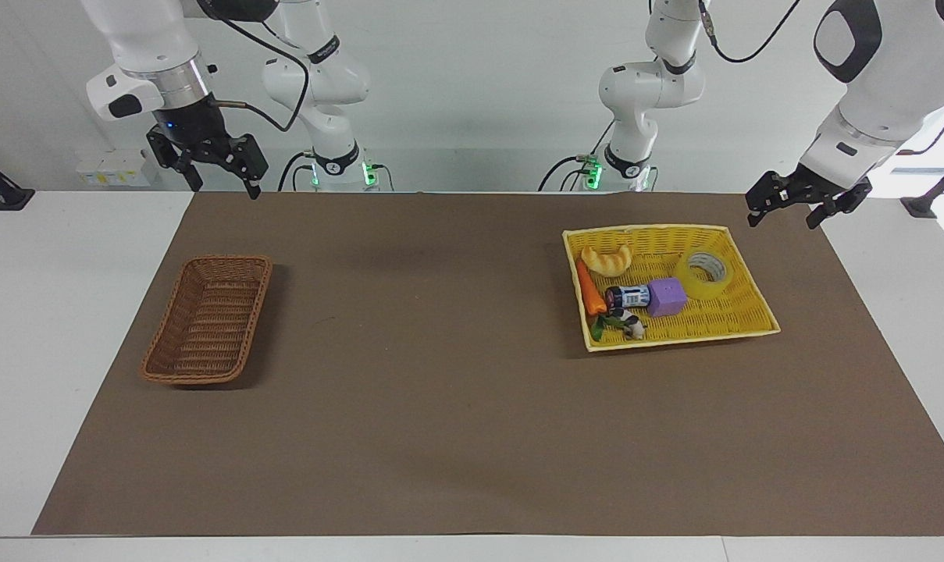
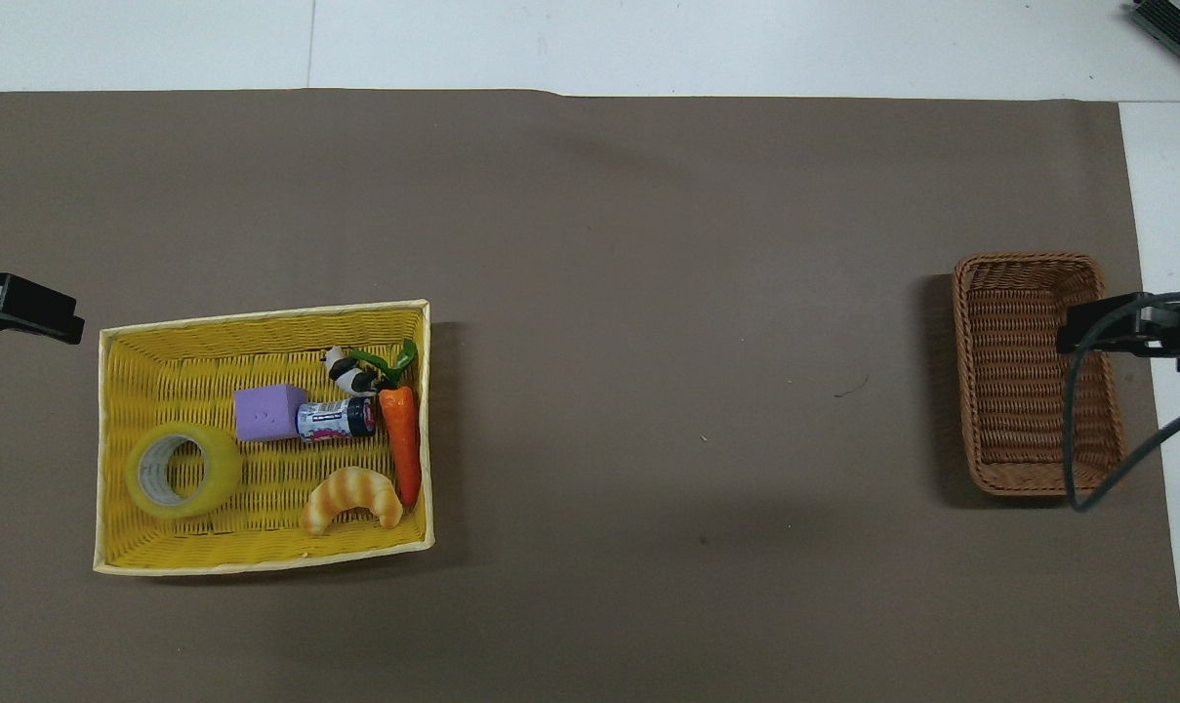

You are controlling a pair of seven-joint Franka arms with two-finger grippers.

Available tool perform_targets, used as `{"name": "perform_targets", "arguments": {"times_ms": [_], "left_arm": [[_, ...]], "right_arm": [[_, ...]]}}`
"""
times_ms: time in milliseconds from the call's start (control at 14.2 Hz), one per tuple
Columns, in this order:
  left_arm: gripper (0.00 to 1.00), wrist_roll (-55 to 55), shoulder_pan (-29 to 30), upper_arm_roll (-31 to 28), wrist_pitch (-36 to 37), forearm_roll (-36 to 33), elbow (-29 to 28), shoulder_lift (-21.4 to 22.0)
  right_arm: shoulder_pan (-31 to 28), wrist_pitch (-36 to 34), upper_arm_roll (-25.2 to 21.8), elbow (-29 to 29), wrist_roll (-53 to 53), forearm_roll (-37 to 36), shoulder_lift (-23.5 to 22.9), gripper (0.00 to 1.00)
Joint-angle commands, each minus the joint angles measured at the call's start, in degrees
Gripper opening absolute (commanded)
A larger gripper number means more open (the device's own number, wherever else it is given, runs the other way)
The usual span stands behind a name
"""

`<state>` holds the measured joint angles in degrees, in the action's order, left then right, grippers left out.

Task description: Move tape to another basket

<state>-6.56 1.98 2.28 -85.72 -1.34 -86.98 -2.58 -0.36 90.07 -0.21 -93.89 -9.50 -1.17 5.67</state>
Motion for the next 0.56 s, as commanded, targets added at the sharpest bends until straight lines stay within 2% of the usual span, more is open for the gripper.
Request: {"name": "perform_targets", "arguments": {"times_ms": [0, 494], "left_arm": [[1.00, -0.55, 0.56, -0.17, -1.81, -0.60, -6.05, 5.97], [1.00, -0.30, 0.65, -0.43, -3.41, -0.60, -6.62, 6.09]], "right_arm": [[-0.52, -0.07, 0.21, -0.24, 0.62, 0.82, 0.57, 1.00], [-0.52, 0.02, 0.21, -0.24, 0.62, 0.73, 0.57, 1.00]]}}
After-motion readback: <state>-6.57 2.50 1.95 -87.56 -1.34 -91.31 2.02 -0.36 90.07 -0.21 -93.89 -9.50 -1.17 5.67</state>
